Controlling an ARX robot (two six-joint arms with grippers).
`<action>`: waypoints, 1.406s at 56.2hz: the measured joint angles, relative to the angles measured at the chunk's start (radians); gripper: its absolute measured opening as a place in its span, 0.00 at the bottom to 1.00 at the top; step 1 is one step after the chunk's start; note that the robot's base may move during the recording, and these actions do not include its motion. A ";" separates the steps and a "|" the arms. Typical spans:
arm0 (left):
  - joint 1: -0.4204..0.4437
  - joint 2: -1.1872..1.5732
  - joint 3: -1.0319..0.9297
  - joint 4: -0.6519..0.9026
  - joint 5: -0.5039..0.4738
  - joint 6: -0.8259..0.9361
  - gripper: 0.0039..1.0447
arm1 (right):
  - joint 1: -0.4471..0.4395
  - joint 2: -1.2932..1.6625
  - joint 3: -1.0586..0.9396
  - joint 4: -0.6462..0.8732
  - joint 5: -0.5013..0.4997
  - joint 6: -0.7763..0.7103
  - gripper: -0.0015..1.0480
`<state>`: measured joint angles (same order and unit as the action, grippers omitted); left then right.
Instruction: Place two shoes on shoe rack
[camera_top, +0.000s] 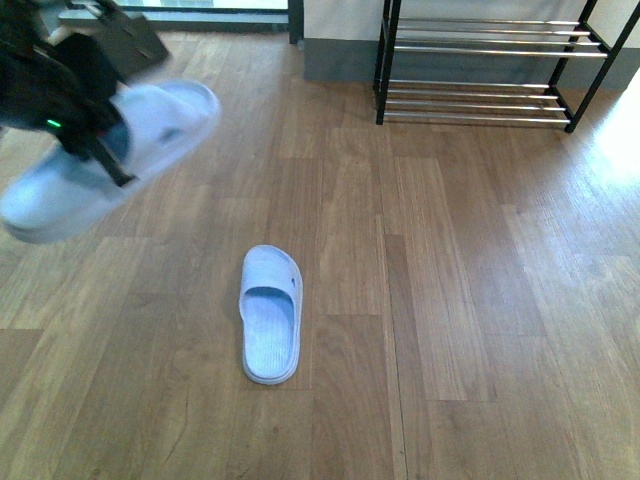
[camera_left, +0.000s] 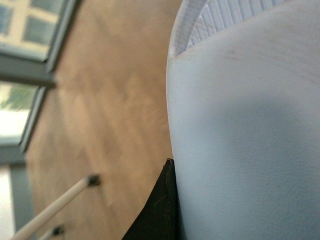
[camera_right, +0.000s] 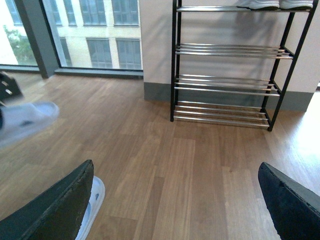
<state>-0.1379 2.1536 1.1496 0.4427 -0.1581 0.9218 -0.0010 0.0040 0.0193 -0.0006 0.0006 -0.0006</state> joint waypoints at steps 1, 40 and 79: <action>0.013 -0.045 -0.039 0.018 -0.020 -0.005 0.02 | 0.000 0.000 0.000 0.000 0.000 0.000 0.91; 0.053 -1.226 -0.974 -0.050 -0.488 -0.584 0.02 | 0.000 0.000 0.000 0.000 0.000 0.000 0.91; 0.044 -1.400 -1.009 -0.121 -0.494 -0.821 0.02 | 0.000 0.000 0.000 0.000 0.000 0.000 0.91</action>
<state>-0.0937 0.7536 0.1410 0.3214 -0.6521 0.1009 -0.0010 0.0040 0.0196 -0.0006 0.0006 -0.0010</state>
